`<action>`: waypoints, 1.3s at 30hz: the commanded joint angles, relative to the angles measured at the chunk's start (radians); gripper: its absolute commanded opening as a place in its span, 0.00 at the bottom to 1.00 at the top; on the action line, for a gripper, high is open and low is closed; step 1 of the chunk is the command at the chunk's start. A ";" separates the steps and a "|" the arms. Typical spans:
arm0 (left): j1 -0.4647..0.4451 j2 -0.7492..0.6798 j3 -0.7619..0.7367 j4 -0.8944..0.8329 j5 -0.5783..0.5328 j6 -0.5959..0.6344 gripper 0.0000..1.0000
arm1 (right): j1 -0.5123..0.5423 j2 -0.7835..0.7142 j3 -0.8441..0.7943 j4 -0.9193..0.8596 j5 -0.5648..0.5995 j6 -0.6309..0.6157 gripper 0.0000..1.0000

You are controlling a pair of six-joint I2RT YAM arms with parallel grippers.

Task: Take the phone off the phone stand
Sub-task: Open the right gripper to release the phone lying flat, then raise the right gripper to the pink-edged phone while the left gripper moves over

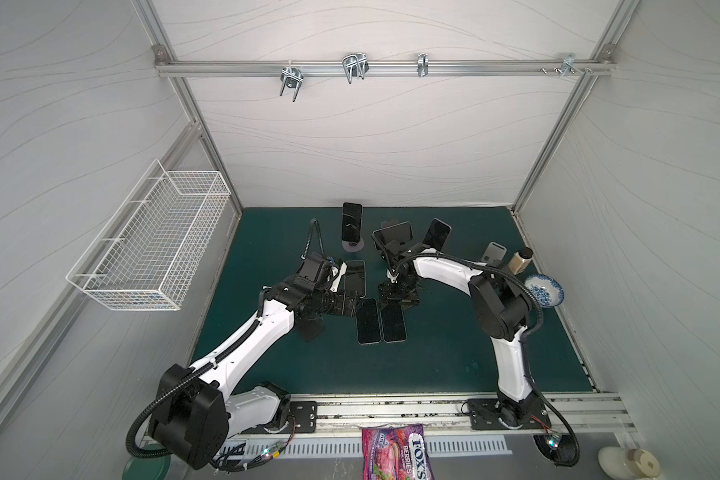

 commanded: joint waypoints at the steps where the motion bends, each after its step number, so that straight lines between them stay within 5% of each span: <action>1: 0.004 -0.007 0.033 0.015 -0.025 0.011 0.91 | -0.005 -0.064 0.030 -0.048 0.020 0.002 0.80; 11: 0.004 0.031 0.056 0.022 -0.040 0.013 0.91 | -0.039 -0.243 0.028 -0.104 0.110 -0.052 0.80; 21: -0.002 0.151 0.230 0.072 -0.006 -0.004 0.91 | -0.049 -0.403 0.014 -0.082 0.442 -0.065 0.83; 31: -0.034 0.277 0.425 0.153 -0.004 0.004 0.93 | -0.088 -0.479 -0.056 0.092 0.624 -0.135 0.88; 39: -0.059 0.328 0.502 0.189 -0.016 0.125 0.98 | -0.111 -0.476 -0.044 0.134 0.751 -0.117 0.96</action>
